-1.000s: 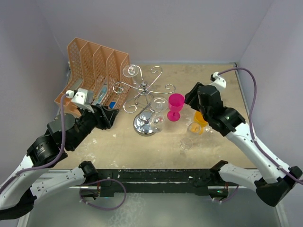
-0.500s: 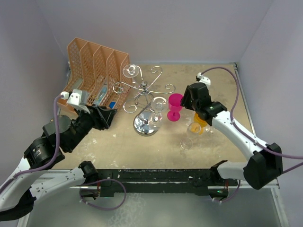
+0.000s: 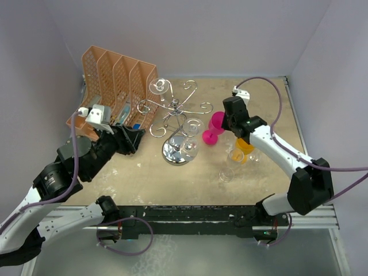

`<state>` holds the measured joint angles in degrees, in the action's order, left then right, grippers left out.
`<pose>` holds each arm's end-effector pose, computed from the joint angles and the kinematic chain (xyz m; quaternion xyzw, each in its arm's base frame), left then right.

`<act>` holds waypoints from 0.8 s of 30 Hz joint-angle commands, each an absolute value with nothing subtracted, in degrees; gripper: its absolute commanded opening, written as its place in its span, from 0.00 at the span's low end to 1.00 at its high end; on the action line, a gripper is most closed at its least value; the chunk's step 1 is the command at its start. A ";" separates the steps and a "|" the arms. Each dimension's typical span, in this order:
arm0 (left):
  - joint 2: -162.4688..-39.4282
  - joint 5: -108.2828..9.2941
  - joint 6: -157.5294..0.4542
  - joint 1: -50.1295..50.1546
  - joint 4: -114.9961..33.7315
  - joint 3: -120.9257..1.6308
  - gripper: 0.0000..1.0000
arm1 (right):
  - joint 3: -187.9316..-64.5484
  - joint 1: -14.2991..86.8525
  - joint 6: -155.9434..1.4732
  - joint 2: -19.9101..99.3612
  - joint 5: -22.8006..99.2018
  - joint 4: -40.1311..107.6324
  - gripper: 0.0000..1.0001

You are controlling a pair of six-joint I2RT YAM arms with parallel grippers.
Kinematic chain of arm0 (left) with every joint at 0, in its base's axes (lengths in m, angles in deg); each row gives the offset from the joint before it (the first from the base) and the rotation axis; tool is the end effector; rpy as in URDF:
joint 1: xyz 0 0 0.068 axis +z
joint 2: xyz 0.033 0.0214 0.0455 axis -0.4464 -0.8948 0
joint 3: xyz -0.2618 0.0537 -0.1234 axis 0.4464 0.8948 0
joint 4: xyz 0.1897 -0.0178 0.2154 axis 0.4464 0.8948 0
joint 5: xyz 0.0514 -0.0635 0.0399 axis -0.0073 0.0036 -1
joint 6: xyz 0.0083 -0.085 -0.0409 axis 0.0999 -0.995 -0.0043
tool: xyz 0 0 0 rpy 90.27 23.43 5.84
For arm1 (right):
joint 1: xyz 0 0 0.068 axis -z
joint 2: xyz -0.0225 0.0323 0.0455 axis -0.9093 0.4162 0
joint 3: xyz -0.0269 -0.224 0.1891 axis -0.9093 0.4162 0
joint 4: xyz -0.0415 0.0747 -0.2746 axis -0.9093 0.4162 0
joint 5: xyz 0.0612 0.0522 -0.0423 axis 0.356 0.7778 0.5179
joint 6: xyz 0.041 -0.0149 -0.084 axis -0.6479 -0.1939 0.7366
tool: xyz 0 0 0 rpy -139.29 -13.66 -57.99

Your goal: Place the wine glass upside down on the wine glass rack

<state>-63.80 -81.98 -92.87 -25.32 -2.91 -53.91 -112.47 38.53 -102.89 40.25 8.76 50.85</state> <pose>0.1253 -0.1026 0.4527 0.0299 0.7471 -0.2820 0.6012 0.3506 0.1421 0.2678 0.1266 0.8753 0.0679 0.4617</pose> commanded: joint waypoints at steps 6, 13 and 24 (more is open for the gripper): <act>-66.23 -80.16 -92.59 -25.52 -11.03 -56.49 0.51 | -120.13 38.77 -101.37 34.80 0.17 53.91 0.00; -70.45 -75.95 -96.35 -25.52 -21.16 -58.26 0.51 | -120.98 38.77 -102.59 24.71 -5.16 49.06 0.00; -77.80 -69.74 -115.71 -25.52 -46.10 -56.88 0.50 | -121.62 38.78 -105.08 9.11 1.46 34.22 0.00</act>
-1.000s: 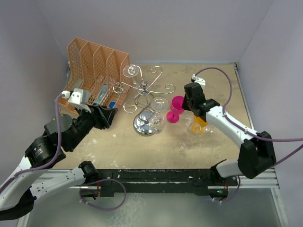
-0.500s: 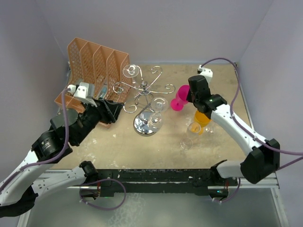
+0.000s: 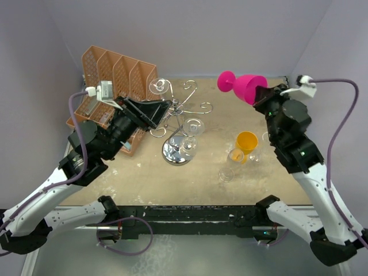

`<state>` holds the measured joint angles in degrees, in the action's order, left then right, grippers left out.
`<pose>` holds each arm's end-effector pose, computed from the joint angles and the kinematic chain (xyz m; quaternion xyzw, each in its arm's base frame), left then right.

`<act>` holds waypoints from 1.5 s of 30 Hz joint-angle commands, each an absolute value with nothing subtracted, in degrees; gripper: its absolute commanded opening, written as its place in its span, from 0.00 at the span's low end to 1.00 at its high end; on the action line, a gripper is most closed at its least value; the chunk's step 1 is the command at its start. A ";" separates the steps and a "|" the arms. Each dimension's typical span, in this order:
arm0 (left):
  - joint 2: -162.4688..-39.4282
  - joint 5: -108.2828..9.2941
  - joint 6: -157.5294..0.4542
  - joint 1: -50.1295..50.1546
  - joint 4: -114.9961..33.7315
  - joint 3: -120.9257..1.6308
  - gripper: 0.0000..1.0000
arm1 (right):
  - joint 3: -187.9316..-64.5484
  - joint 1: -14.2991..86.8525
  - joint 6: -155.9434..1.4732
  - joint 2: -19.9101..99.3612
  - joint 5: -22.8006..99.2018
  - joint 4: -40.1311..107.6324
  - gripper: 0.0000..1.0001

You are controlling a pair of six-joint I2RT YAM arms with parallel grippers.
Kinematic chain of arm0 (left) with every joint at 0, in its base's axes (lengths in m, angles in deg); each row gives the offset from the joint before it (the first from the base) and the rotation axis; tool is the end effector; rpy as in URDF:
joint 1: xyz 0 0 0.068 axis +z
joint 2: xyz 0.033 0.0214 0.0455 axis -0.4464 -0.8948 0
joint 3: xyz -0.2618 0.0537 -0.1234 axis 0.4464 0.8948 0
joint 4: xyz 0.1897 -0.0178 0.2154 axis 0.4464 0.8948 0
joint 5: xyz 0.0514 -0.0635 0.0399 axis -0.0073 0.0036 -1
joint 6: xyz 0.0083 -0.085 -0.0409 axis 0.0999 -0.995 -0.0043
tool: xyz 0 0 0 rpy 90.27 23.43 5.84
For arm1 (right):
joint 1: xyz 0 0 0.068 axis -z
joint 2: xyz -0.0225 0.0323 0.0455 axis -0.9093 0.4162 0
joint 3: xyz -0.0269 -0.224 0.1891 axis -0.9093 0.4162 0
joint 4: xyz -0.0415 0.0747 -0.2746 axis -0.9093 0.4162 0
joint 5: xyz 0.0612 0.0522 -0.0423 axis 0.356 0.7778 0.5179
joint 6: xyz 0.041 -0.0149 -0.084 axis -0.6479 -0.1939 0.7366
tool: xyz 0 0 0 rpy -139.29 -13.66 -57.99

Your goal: Place the wine glass upside down on the wine glass rack

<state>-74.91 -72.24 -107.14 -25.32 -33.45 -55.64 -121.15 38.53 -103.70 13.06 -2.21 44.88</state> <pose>0.1558 -0.1635 0.5126 -0.0364 0.6196 -0.5072 0.5979 0.2387 0.0691 0.4909 0.2431 0.6393 0.1870 0.7052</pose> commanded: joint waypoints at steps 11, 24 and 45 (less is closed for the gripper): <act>-90.33 -71.17 -135.12 -25.60 -61.58 -58.21 0.50 | -115.56 38.81 -107.64 1.82 13.55 18.37 0.00; -99.42 -77.04 -146.57 -27.34 -67.67 -62.82 0.49 | -111.24 38.77 -113.21 1.02 17.81 12.98 0.00; -105.69 -82.56 -149.17 -28.59 -70.52 -66.06 0.40 | -105.06 38.77 -113.42 -1.61 28.68 10.50 0.00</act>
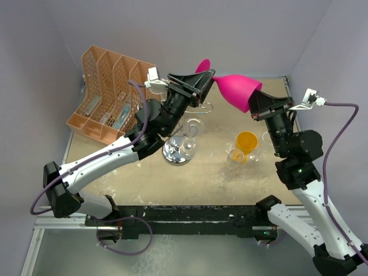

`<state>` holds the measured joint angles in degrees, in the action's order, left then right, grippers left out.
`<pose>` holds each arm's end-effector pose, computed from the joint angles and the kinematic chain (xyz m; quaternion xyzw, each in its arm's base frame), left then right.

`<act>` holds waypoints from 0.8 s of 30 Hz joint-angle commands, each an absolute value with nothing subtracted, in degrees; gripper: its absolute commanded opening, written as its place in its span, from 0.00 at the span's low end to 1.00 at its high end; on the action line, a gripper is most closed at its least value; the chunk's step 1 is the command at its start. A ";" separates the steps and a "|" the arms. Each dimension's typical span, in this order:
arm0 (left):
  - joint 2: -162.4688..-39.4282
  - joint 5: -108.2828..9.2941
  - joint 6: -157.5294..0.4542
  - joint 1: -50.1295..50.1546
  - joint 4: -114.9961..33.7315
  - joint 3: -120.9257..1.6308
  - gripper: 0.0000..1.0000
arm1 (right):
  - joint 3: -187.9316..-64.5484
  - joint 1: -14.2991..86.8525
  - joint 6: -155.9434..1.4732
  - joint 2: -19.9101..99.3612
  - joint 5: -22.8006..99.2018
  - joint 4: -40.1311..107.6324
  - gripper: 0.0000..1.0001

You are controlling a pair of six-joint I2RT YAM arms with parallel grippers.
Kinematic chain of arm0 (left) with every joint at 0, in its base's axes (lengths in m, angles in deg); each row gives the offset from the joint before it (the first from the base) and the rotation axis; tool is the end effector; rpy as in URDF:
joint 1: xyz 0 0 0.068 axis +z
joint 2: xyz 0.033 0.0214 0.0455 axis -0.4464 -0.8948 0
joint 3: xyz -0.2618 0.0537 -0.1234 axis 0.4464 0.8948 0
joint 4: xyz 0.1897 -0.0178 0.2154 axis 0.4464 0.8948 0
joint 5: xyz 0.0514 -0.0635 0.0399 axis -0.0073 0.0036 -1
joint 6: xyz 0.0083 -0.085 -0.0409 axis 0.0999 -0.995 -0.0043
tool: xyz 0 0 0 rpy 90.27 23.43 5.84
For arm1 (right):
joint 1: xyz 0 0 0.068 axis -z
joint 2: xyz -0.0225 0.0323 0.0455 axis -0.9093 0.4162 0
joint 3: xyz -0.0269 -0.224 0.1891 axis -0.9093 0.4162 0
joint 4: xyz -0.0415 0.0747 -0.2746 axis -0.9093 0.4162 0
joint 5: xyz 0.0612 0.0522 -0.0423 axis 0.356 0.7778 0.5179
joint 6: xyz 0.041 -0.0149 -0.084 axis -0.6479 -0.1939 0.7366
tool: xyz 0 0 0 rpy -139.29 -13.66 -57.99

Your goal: Place the wine glass upside down on the wine glass rack

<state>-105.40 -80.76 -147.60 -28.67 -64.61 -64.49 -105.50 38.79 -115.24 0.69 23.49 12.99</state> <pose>0.2474 -0.2973 0.5019 -0.2812 0.4892 -0.7169 0.4094 0.1774 0.0772 0.5109 0.1289 0.4616 0.4882 0.7293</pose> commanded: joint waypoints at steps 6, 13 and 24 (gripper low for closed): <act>-107.88 -81.49 -149.26 -28.60 -71.82 -68.56 0.23 | -103.71 38.77 -111.59 -3.60 33.63 10.03 0.00; -108.69 -80.59 -146.82 -28.50 -73.29 -69.48 0.00 | -103.99 38.77 -110.94 -4.80 32.76 13.79 0.00; -108.48 -76.24 -137.76 -23.70 -67.39 -72.99 0.00 | -105.61 38.77 -110.01 -8.86 20.08 28.45 0.51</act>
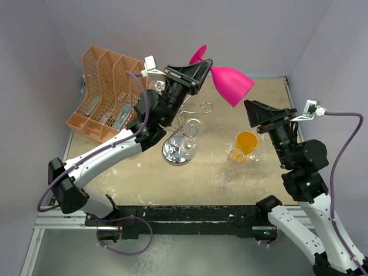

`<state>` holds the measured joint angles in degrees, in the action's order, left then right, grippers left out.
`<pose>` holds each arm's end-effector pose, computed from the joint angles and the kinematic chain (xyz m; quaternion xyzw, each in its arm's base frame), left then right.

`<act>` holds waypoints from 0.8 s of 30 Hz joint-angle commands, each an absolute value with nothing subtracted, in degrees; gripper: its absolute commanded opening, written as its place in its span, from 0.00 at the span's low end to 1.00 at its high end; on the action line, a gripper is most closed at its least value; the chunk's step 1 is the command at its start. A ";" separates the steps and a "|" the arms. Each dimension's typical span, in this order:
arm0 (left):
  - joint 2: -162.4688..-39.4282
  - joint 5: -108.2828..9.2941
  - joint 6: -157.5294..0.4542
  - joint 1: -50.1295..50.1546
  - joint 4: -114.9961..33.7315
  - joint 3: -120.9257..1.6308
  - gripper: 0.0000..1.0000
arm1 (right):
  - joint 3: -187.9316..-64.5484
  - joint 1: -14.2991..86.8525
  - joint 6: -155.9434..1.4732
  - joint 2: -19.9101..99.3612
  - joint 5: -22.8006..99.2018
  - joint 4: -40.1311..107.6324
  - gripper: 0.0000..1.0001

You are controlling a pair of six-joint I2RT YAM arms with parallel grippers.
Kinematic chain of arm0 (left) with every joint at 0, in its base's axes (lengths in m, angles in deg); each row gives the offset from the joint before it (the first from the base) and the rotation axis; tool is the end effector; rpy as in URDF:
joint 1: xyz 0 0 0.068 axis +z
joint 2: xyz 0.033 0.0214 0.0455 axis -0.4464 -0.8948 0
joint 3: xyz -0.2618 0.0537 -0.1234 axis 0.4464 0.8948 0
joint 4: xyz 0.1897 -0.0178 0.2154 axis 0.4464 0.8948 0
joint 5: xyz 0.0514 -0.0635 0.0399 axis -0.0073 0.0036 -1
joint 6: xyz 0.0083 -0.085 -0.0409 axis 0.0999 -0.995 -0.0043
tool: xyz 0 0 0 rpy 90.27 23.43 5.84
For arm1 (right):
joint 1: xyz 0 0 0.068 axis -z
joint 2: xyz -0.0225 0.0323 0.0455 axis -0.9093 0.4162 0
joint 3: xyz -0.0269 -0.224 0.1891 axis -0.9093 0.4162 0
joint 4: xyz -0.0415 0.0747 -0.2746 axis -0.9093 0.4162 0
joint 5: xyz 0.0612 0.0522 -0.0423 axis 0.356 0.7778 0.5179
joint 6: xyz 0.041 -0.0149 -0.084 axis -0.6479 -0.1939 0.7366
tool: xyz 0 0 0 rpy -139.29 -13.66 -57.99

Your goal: Place the wine glass upside down on the wine glass rack

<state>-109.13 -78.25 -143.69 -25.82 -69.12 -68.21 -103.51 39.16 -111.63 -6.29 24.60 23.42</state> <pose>0.2680 -0.2982 0.5160 -0.2563 0.4651 -0.7209 0.4453 0.1545 0.0663 0.4922 0.1115 0.5074 0.4518 0.7253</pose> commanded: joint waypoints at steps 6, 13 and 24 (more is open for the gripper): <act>-107.51 -72.25 -132.78 -20.48 -66.44 -72.32 0.00 | -108.48 38.78 -108.91 -12.39 16.24 35.78 0.54; -108.69 -70.64 -116.03 -23.43 -69.13 -71.97 0.00 | -120.21 38.77 -110.38 -7.57 15.98 42.88 0.55; -110.58 -62.32 -90.74 -27.36 -68.41 -75.07 0.00 | -132.63 38.77 -121.62 3.14 31.34 45.62 0.56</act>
<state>-110.55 -67.54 -104.72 -25.69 -66.25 -71.94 -129.50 39.16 -116.68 -0.71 23.97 45.71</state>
